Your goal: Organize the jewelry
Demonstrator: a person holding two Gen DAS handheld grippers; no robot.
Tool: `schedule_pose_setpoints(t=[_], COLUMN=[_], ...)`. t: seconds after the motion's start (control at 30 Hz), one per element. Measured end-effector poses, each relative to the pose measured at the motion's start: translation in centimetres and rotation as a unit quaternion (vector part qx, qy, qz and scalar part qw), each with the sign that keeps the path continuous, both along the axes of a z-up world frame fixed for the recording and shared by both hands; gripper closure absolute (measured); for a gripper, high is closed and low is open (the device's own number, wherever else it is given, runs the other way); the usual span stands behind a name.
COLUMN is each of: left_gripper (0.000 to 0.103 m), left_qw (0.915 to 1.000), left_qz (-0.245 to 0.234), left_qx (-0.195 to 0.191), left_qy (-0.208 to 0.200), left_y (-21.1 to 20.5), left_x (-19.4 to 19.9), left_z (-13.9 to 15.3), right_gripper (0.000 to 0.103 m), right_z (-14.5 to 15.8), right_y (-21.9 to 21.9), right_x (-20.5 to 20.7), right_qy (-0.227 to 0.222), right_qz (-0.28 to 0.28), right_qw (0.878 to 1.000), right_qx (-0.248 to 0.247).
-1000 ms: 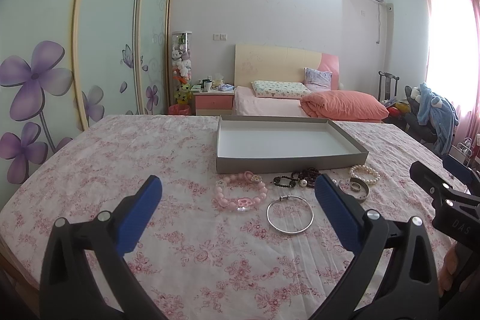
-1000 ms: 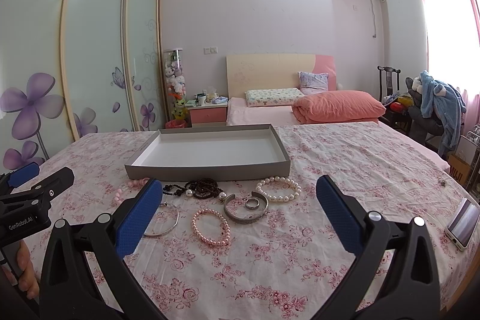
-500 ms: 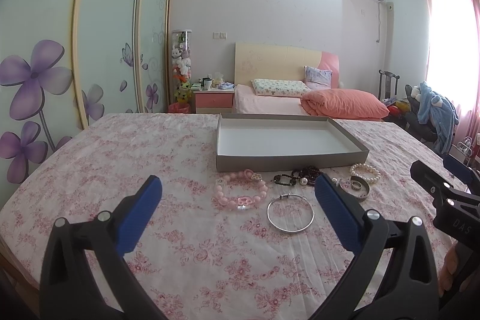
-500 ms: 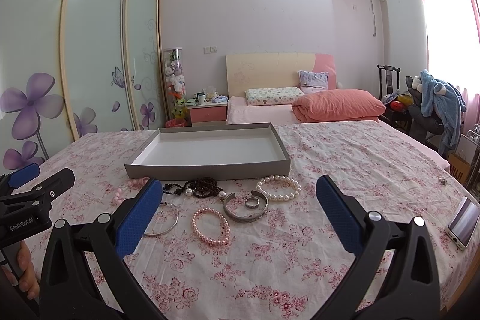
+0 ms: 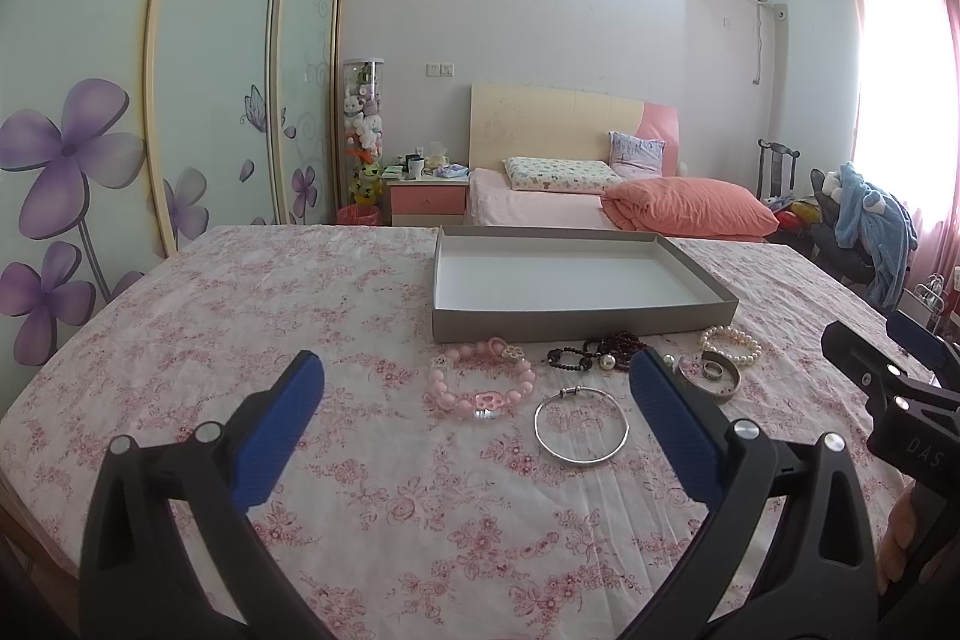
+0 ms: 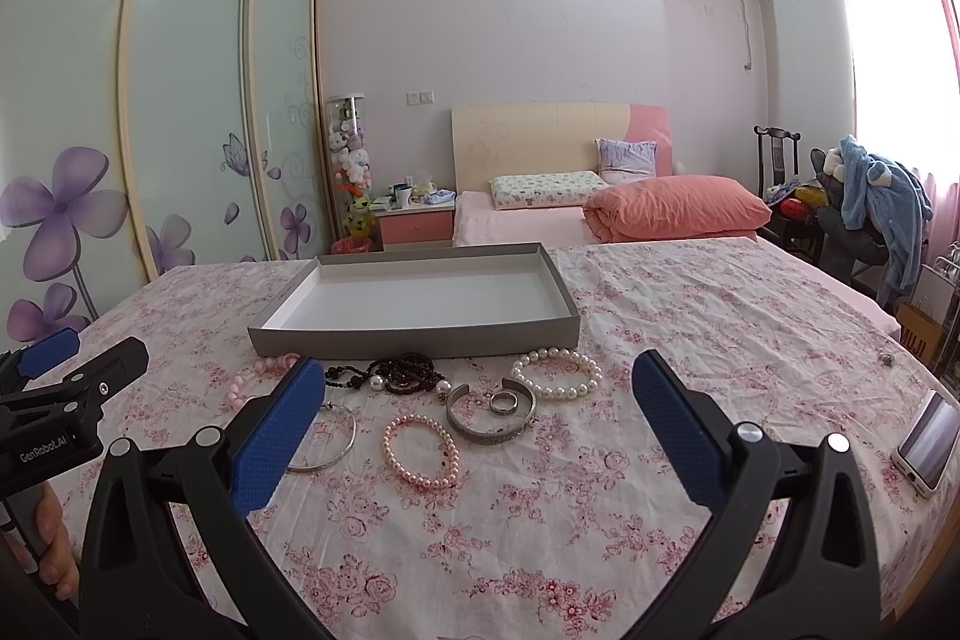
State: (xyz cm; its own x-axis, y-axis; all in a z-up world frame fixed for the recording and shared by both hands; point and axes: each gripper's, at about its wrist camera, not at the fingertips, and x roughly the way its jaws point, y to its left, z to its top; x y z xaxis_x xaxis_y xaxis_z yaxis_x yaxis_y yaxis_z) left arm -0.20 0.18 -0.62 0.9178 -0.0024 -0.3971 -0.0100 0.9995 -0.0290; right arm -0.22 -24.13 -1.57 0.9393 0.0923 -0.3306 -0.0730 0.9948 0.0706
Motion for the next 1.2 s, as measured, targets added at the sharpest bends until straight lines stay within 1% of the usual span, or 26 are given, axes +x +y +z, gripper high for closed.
schedule_pose_setpoints(t=[0.63, 0.83, 0.87, 0.9, 1.03, 1.1, 1.2], left_gripper=[0.004, 0.004, 0.004, 0.004, 0.004, 0.004, 0.004], left_qw=[1.0000, 1.0000, 1.0000, 1.0000, 1.0000, 0.9999, 0.9996], left_qz=[0.001, 0.000, 0.001, 0.001, 0.001, 0.003, 0.005], left_qx=[-0.001, -0.001, -0.001, -0.001, 0.000, 0.000, -0.004], left_qy=[0.001, 0.002, 0.002, 0.002, 0.008, 0.014, 0.027], left_y=[0.0, 0.0, 0.0, -0.1, -0.4, -0.1, 0.2], left_x=[0.1, 0.2, 0.2, 0.3, 0.2, 0.9, 1.5], left_z=[0.1, 0.1, 0.1, -0.1, -0.7, -1.4, -1.8], right_gripper=[0.002, 0.002, 0.002, 0.002, 0.002, 0.002, 0.002], right_z=[0.2, -0.3, -1.1, -1.1, -1.4, -1.7, -2.3], right_y=[0.1, -0.1, -0.6, -0.6, -0.5, -0.5, -0.4], right_x=[0.0, -0.2, 0.1, 0.1, 0.6, 1.1, 2.0], right_qy=[0.002, 0.005, 0.007, 0.008, 0.020, 0.032, 0.054], right_qz=[0.000, -0.001, -0.002, -0.002, -0.003, -0.004, 0.000], right_qw=[1.000, 1.000, 1.000, 1.000, 1.000, 0.999, 0.999], right_qx=[0.001, 0.001, 0.002, 0.002, 0.003, 0.005, 0.008])
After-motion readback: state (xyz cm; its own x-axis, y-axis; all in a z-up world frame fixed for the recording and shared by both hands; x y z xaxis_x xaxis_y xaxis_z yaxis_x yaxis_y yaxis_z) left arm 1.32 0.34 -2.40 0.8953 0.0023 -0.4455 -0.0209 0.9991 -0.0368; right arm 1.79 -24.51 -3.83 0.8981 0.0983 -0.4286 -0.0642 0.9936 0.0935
